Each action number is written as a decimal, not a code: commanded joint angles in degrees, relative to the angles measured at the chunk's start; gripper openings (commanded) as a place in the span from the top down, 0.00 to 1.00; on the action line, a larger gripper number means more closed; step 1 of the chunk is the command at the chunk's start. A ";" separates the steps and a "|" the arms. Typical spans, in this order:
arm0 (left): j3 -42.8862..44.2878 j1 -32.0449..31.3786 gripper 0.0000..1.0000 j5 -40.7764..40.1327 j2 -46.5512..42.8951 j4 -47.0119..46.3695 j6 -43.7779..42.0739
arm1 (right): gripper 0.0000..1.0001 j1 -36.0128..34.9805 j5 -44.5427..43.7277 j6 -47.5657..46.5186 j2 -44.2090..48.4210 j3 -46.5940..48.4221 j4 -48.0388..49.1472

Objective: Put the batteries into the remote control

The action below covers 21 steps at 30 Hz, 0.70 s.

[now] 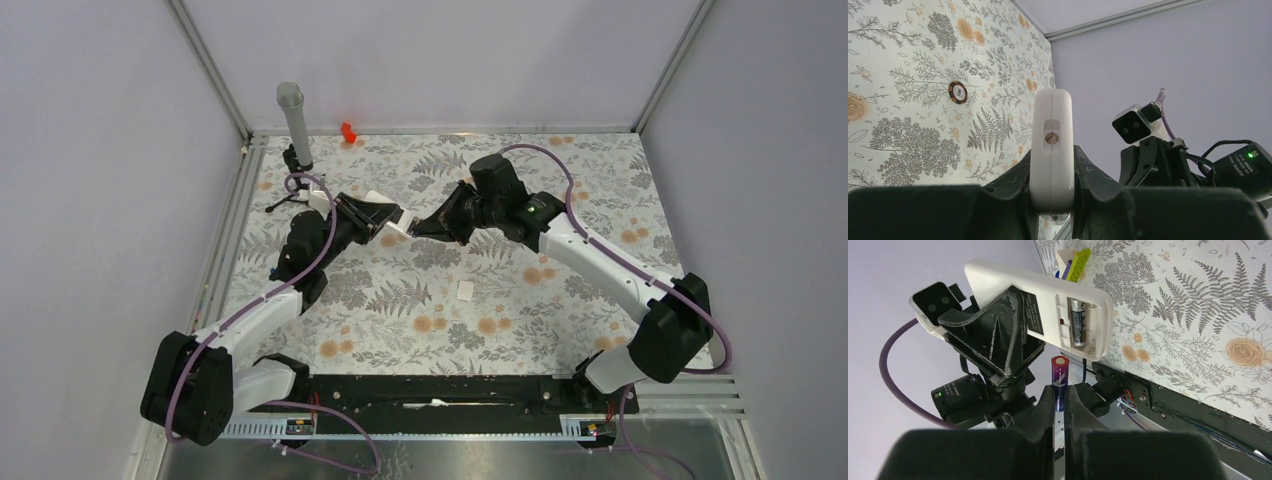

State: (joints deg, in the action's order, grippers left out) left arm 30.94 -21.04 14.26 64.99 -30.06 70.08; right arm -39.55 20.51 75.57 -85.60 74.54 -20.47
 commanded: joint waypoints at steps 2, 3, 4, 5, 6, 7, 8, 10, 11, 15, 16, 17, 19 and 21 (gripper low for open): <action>2.81 0.21 1.00 2.28 -0.64 -3.05 -1.89 | 1.00 -1.04 1.09 2.43 -1.30 1.56 0.17; 2.87 0.25 1.00 2.25 -0.73 -3.01 -2.10 | 1.00 -1.09 1.30 2.81 -1.51 1.29 0.17; 3.02 0.21 1.00 2.56 -0.71 -3.05 -2.33 | 1.00 -1.13 1.51 3.32 -1.71 1.06 0.18; 3.21 0.21 1.00 2.87 -0.70 -3.06 -2.51 | 1.00 -1.14 1.55 3.76 -1.90 1.05 0.28; 3.29 0.21 1.00 3.06 -0.73 -2.99 -2.76 | 1.00 -1.12 1.56 4.00 -2.04 1.09 0.51; 3.33 0.21 1.00 3.17 -0.74 -3.03 -2.76 | 1.00 -1.11 1.53 4.12 -2.29 1.31 0.56; 3.29 0.23 1.00 3.33 -0.74 -3.13 -2.76 | 1.00 -1.06 1.57 4.25 -2.55 1.57 0.48; 3.08 0.21 1.00 3.37 -0.95 -3.24 -2.78 | 1.00 -1.11 1.76 4.80 -2.85 1.70 0.53; 2.92 0.21 1.00 3.23 -1.11 -3.37 -2.81 | 1.00 -1.14 1.78 4.91 -2.96 1.74 0.50; 3.50 0.29 1.00 3.35 -1.40 -2.72 -3.57 | 1.00 -1.06 1.56 5.41 -3.38 2.08 -0.02; 3.79 0.25 1.00 3.40 -1.43 -2.31 -3.75 | 1.00 -1.13 1.52 5.34 -3.57 2.52 -0.47; 4.12 0.25 1.00 3.50 -1.43 -1.77 -3.97 | 1.00 -1.11 1.47 5.29 -3.76 2.84 -1.00; 4.73 0.29 1.00 3.80 -1.27 -1.33 -4.08 | 1.00 -1.04 1.80 5.37 -3.88 3.15 -1.17; 4.92 0.30 1.00 4.10 -0.95 -1.51 -3.72 | 1.00 -1.02 2.17 5.85 -3.87 2.97 -1.80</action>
State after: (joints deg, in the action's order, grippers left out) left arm 32.29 -21.04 16.80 64.99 -29.02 67.31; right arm -40.14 20.82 79.94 -88.97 75.07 -20.95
